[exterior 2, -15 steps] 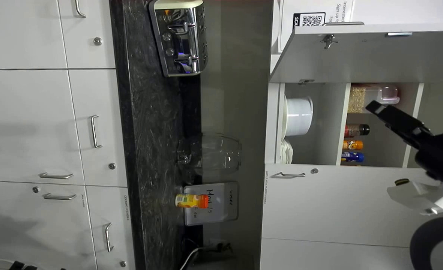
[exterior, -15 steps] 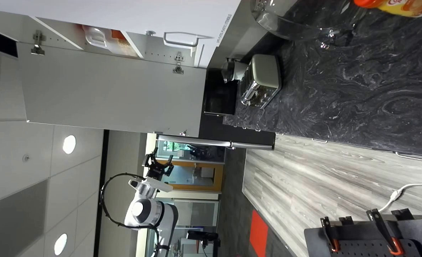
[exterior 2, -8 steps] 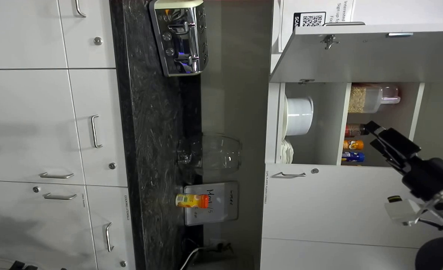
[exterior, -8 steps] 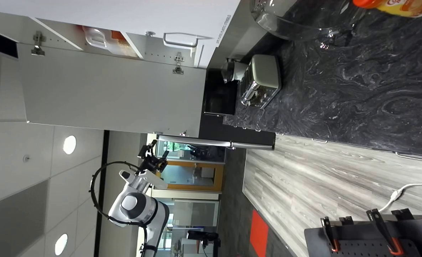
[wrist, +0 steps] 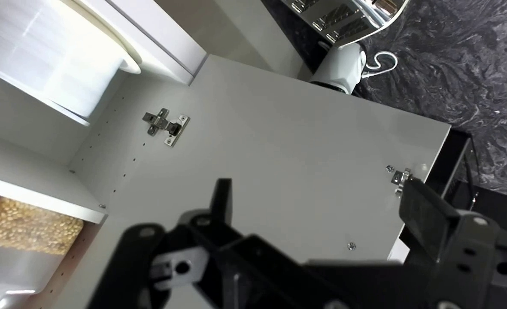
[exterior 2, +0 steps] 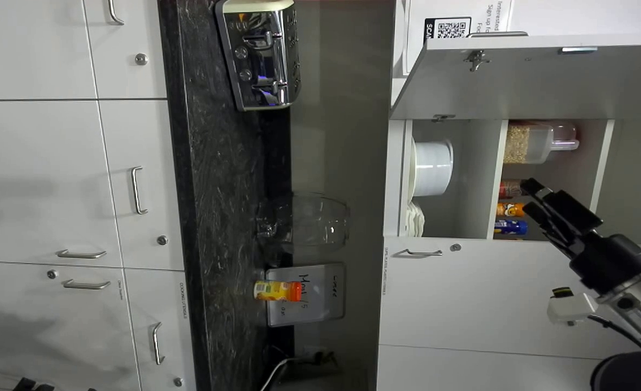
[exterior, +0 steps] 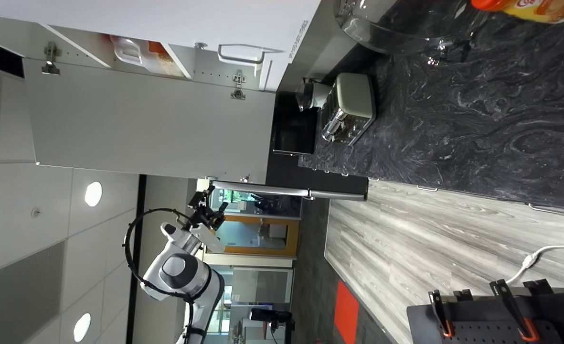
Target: Open the left door of the third upper cabinet from the left
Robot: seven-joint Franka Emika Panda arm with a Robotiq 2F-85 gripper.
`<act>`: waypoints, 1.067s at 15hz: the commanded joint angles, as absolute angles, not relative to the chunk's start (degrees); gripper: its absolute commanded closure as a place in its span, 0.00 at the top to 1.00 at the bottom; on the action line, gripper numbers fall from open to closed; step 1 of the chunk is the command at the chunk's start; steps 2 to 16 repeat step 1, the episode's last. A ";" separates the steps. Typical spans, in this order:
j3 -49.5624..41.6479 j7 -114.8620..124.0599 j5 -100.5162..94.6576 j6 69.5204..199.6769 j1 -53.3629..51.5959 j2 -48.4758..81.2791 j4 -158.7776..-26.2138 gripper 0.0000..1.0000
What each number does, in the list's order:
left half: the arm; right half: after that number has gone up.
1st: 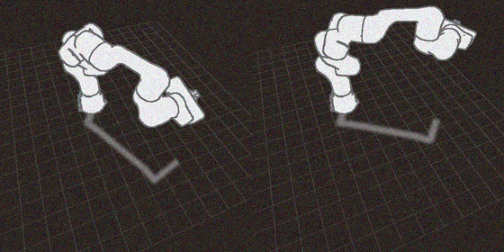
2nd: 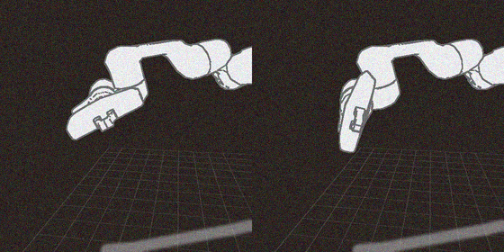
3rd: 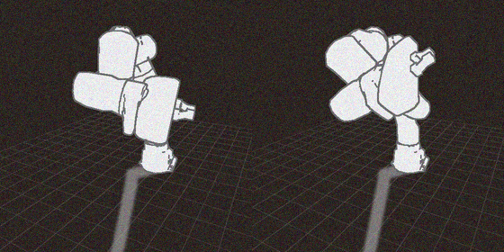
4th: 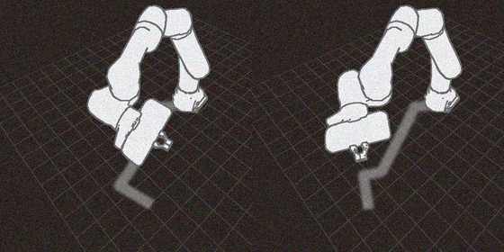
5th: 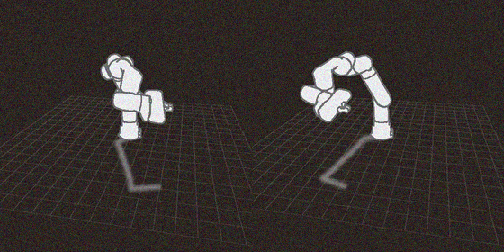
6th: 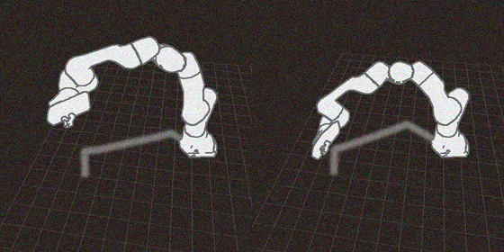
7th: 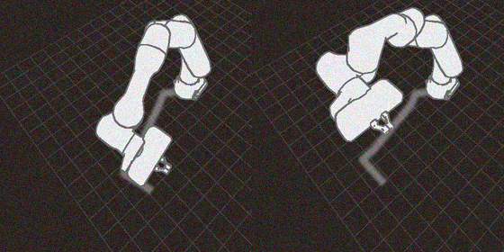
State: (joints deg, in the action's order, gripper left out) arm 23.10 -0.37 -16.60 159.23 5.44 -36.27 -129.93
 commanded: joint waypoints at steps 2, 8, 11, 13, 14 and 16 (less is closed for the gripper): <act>22.08 0.77 -18.29 158.95 4.16 -35.93 -129.79 1.00; 22.08 0.77 -18.29 158.95 4.16 -35.93 -129.79 1.00; 22.08 0.77 -18.29 158.95 4.16 -35.93 -129.79 1.00; 22.08 0.77 -18.29 158.95 4.16 -35.93 -129.79 1.00; 22.08 0.77 -18.29 158.95 4.16 -35.93 -129.79 1.00; 22.08 0.77 -18.29 158.95 4.16 -35.93 -129.79 1.00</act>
